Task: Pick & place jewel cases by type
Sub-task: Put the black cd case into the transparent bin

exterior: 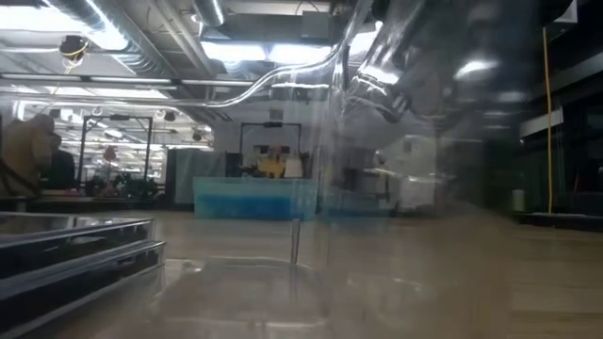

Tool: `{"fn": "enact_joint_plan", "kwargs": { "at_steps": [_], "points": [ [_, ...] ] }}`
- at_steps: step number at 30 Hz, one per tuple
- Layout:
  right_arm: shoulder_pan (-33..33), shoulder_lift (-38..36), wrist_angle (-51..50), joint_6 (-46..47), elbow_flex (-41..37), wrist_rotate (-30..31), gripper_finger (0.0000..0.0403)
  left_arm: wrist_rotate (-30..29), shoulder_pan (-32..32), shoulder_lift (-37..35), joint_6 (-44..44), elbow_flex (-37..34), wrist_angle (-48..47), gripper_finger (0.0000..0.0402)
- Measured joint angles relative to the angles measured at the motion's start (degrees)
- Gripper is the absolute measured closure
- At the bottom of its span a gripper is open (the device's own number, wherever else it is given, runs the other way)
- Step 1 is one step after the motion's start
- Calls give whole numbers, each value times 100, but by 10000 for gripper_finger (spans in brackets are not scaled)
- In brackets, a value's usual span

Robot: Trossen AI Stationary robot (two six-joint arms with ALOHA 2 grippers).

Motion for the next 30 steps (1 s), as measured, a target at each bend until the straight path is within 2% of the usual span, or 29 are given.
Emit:
{"fn": "enact_joint_plan", "kwargs": {
  "at_steps": [7, 18, 25, 30],
  "points": [
    [0, 0, -43, 0, 0, 48, 393, 436, 80, -28, 311, -4, 28, 370],
    [0, 0, -113, -48, 0, 52, 393, 866, 179, -9, 160, -19, -182, 273],
    [0, 0, -139, -188, 0, 52, 393, 727, 190, -212, 8, -19, -364, 210],
    [0, 0, -170, -344, 0, 52, 393, 607, 201, -492, -128, -15, -676, 185]
  ]
}}
